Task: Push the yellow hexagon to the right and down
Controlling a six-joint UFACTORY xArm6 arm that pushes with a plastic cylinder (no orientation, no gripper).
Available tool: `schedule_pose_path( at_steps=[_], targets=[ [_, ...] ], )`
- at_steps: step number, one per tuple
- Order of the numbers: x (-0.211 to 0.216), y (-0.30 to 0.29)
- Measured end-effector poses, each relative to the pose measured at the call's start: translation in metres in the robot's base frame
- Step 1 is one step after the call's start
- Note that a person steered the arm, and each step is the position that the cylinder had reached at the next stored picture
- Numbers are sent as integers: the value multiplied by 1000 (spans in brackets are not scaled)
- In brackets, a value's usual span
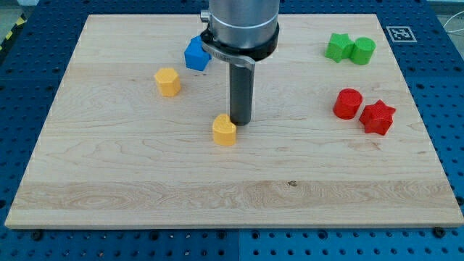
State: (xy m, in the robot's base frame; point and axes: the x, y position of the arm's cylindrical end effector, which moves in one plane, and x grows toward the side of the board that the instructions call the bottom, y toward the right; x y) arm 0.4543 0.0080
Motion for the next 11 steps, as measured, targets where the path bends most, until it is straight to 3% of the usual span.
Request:
schedule_pose_path(
  at_steps=[5, 6, 9, 11],
  targets=[
    [-103, -100],
    [-100, -124],
    [-10, -132],
    [-7, -165]
  ],
)
